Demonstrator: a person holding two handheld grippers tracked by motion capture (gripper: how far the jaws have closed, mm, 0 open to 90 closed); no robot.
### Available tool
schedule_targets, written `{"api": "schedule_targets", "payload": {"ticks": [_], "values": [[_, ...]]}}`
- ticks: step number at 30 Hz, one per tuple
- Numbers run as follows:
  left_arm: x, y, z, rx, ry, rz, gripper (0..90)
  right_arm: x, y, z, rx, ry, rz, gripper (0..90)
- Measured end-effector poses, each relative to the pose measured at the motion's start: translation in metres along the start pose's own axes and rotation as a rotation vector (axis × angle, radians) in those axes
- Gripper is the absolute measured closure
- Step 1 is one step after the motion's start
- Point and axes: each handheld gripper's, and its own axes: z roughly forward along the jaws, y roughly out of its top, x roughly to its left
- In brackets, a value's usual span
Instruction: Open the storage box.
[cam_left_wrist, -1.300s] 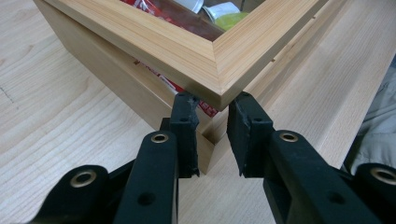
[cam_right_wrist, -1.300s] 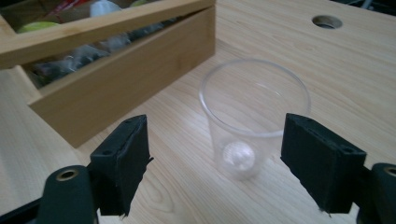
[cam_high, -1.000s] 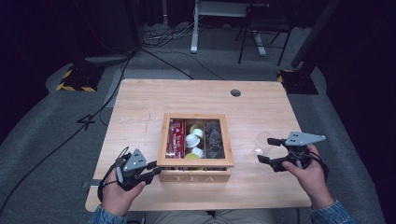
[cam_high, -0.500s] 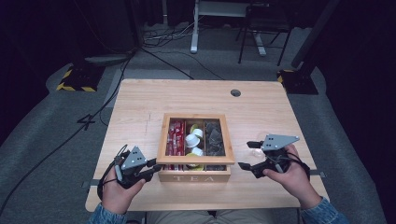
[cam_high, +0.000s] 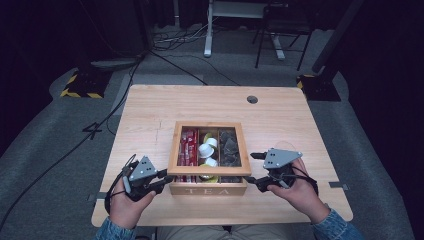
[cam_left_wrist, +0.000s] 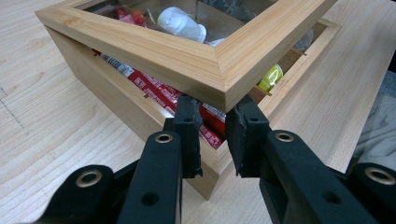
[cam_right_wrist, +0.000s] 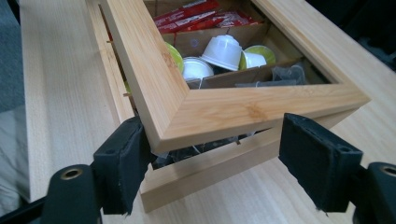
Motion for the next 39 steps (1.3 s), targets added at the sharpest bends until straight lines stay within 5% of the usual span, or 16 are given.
{"api": "schedule_targets", "payload": {"ticks": [9, 26, 32, 39], "values": [[0.000, 0.001, 0.000, -0.029, 0.011, 0.000, 67.0, 0.010, 0.011, -0.008, 0.020, -0.044, -0.101, 40.2], [0.004, -0.004, 0.002, -0.026, 0.019, -0.028, 60.7, -0.004, 0.041, -0.027, -0.017, -0.054, -0.160, 55.1], [0.007, -0.009, -0.001, -0.021, 0.041, -0.040, 55.1, -0.021, 0.052, -0.033, -0.055, -0.046, -0.135, 56.3], [0.009, -0.016, -0.007, -0.034, 0.086, -0.097, 37.3, -0.042, 0.064, -0.037, -0.109, -0.043, -0.108, 57.6]]}}
